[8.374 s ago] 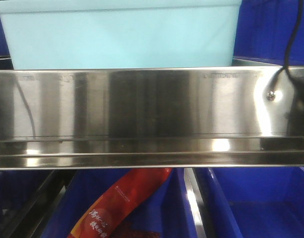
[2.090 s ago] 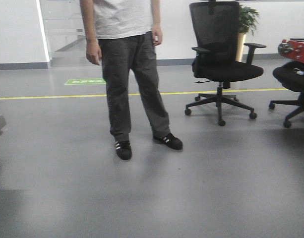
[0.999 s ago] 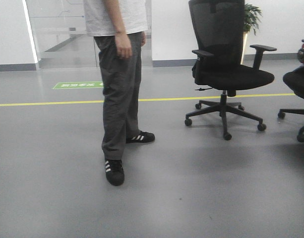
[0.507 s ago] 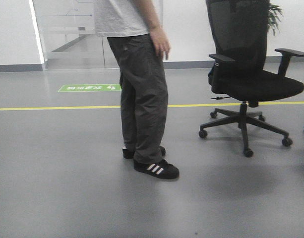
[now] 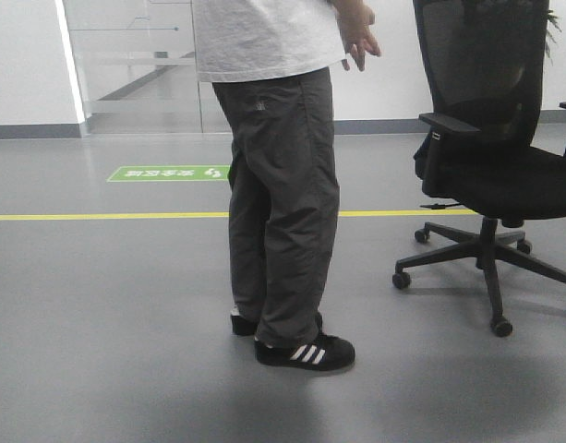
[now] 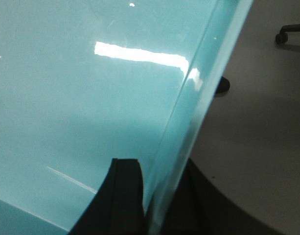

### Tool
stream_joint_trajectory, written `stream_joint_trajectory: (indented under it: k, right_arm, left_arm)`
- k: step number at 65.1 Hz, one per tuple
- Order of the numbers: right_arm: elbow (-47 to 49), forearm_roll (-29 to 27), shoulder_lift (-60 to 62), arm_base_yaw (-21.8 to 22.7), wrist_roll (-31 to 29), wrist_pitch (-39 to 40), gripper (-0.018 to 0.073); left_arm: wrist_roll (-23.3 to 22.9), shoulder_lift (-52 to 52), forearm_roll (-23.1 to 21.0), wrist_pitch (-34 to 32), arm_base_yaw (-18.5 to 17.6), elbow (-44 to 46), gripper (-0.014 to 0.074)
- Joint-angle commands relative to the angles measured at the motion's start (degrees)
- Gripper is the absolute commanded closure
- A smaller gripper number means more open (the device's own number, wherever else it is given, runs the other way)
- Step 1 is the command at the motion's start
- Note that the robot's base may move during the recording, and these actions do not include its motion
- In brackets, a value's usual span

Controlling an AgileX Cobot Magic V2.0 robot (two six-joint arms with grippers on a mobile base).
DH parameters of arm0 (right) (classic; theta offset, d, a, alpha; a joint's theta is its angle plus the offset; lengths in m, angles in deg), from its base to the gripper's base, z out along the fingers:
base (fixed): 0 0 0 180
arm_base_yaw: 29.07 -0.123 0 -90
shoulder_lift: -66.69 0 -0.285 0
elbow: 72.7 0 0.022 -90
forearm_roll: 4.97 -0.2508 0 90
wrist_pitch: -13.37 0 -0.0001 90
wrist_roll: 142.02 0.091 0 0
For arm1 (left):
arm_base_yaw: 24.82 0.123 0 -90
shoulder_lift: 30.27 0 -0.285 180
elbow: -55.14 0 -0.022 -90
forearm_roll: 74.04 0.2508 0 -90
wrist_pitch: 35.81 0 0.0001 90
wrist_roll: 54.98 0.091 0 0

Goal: Fetch blue bin and place on conveyor start
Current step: 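Drive the base toward the red conveyor table holding the bin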

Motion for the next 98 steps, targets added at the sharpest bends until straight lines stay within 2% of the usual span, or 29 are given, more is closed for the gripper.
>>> stream_joint_trajectory:
  k: [1,53,63,98]
  right_arm:
    - [0.4,2.52,0.58,0.43,-2.11,2.07,0.0711]
    - [0.4,2.52,-0.47,0.43,-2.11,33.11,0.0711]
    - [0.4,2.52,-0.55,0.43,-2.11,36.02,0.0711]
    - [0.4,2.52,-0.55,0.43,-2.11,36.02,0.0711]
  left_arm:
    - [-0.66,-1.14,-0.25,-4.47,0.06,0.59,0.0708]
    - [-0.66,-1.06,-0.12,-4.47,0.06,0.59,0.0708]
    - [-0.66,-1.06,-0.13,-4.47,0.06,0.59,0.0708]
    - [-0.66,-1.06,-0.01,-4.47,0.06,0.59,0.0708]
